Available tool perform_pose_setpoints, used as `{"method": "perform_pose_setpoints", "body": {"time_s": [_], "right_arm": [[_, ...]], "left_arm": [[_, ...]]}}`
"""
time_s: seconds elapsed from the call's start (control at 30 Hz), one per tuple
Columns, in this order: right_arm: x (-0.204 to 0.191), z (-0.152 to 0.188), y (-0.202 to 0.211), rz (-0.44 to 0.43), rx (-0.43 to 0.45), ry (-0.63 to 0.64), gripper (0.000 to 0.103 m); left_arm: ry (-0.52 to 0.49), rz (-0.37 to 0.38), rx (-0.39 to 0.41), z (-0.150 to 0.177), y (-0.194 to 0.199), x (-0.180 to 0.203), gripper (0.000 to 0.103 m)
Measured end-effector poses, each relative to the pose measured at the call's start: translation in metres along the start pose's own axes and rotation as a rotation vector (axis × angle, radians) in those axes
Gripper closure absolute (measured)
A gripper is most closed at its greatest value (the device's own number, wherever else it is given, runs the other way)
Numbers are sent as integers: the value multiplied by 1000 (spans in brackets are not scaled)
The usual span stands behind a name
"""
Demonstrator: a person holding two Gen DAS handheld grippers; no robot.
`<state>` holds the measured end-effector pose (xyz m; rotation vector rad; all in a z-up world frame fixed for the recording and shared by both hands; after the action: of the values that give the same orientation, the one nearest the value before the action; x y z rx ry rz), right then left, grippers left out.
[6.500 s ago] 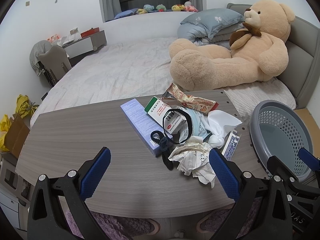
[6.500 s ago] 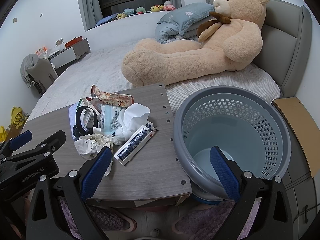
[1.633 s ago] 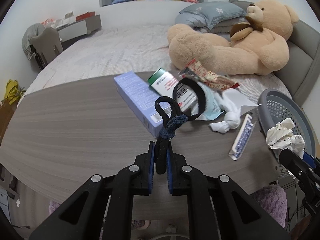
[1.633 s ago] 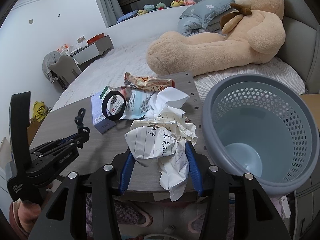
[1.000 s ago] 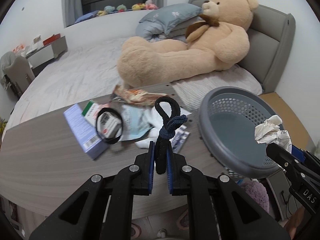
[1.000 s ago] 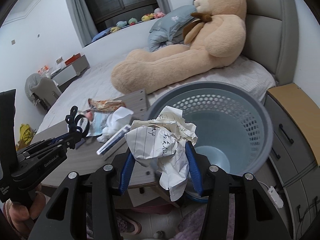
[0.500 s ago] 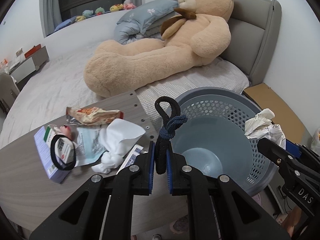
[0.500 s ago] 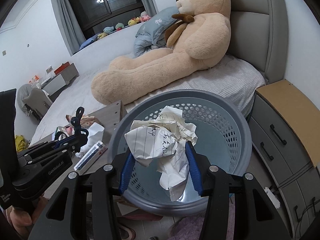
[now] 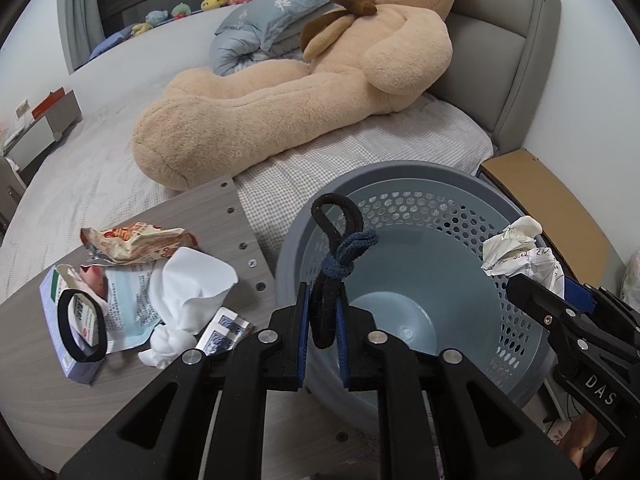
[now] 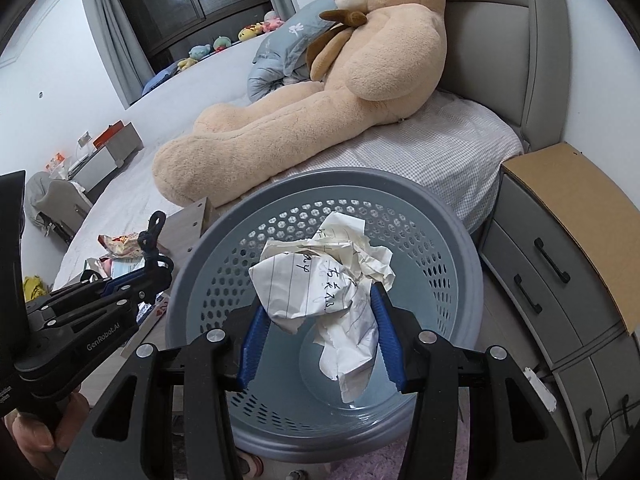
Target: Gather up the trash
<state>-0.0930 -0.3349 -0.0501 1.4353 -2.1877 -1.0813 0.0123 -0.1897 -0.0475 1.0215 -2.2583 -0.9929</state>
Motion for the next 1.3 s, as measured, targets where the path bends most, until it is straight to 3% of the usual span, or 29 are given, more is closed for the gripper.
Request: {"method": "perform_pose_setpoints", "body": {"time_s": [0.23, 0.33, 0.43, 0.5, 0.83, 1.3], "right_arm": [[10, -2, -7, 3, -7, -5, 54], [13, -3, -8, 2, -5, -8, 53], [14, -4, -9, 1, -1, -9, 48], [15, -4, -8, 0, 5, -12, 42], [19, -5, -10, 7, 6, -23, 39], [21, -4, -8, 9, 2, -31, 39]], "left_arm": [[0, 1, -25, -2, -12, 6, 86], [3, -3, -31, -2, -14, 6, 78], [9, -15, -29, -2, -14, 5, 61], [8, -28, -17, -2, -12, 6, 33], [-4, -45, -6, -4, -10, 7, 30], [-6, -51, 16, -5, -2, 9, 13]]}}
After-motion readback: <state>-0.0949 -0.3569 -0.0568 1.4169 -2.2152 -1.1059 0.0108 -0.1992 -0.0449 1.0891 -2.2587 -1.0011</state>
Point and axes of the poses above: each gripper's, at about its wrist camera, not at the fingertips, and y roughly against the way its jaws point, x to its right, z to its underside, the point moved 1 cm from there along -y, roughly the way its jaws point, and after that the axes turned 10 degrees about z, right-handed, at the moved point
